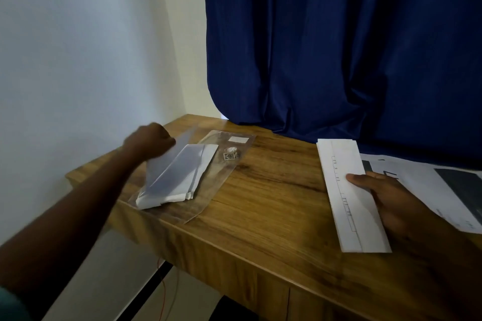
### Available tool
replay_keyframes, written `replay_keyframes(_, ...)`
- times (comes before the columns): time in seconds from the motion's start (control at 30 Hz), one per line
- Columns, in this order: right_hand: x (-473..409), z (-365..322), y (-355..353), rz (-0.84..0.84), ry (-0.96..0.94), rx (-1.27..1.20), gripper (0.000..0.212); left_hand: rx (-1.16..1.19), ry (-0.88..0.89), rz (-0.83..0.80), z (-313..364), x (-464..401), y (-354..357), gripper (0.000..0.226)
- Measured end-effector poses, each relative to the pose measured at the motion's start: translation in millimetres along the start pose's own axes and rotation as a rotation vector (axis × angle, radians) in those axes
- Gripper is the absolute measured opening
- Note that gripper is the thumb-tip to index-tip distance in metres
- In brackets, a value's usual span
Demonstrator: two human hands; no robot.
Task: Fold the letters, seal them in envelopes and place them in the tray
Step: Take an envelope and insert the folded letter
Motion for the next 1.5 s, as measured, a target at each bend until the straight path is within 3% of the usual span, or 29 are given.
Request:
replay_keyframes(0.13, 5, -6, 0, 0.066, -0.055, 0.077, 0.041, 0.131, 0.168, 0.338, 35, 1, -83, 0.04)
replay_keyframes(0.23, 12, -24, 0, 0.179, -0.186, 0.267, 0.078, 0.598, 0.301, 0.451, 81, 3, -95, 0.026)
replay_keyframes(0.3, 19, -36, 2, 0.194, -0.298, 0.296, 0.081, 0.956, 0.321, 0.367, 111, 1, -67, 0.016)
replay_keyframes(0.4, 30, -39, 1, 0.174, -0.347, 0.227, 0.041, 1.388, 0.283, 0.17, 166, -4, -1, 0.015)
replay_keyframes(0.47, 29, -33, -5, 0.182, -0.286, 0.178, 0.03, 1.662, 0.234, 0.073, 209, -3, 41, 0.022)
replay_keyframes(0.6, 36, -42, -5, 0.104, -0.31, 0.124, 0.021, 2.015, 0.146, -0.133, 302, -2, 105, 0.019)
replay_keyframes(0.7, 42, -53, -16, 0.155, -0.366, 0.12, 0.038, 2.084, 0.092, -0.213, 356, -1, 132, 0.023)
replay_keyframes(0.9, 43, -56, -60, 0.438, -0.381, 0.074, 0.029, 2.23, 0.053, -0.335, 391, 8, 165, 0.017)
replay_keyframes(1.03, 36, -53, -63, 0.425, -0.395, 0.122, 0.038, 2.268, -0.011, -0.374, 387, 9, 176, 0.017)
replay_keyframes(1.2, 32, -50, -60, 0.38, -0.373, 0.152, 0.021, 2.301, -0.068, -0.407, 385, 12, 179, 0.02)
replay_keyframes(1.33, 33, -52, -61, 0.479, -0.387, 0.19, 0.024, 2.249, 0.003, -0.406, 384, 12, 177, 0.019)
replay_keyframes(1.43, 34, -52, -64, 0.491, -0.392, 0.165, 0.007, 2.193, 0.045, -0.363, 384, 13, 177, 0.021)
replay_keyframes(1.5, 35, -54, -63, 0.447, -0.429, 0.137, 0.02, 2.196, 0.05, -0.348, 385, 15, 177, 0.021)
Point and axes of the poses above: each hand's wrist, its own x-axis away from the middle knuckle, its own y-axis out of the palm, z = x × y, the point moved 9 cm from there along -x, towards the middle knuckle, and after that the axes turned 12 degrees about y, right-handed, at the moved point
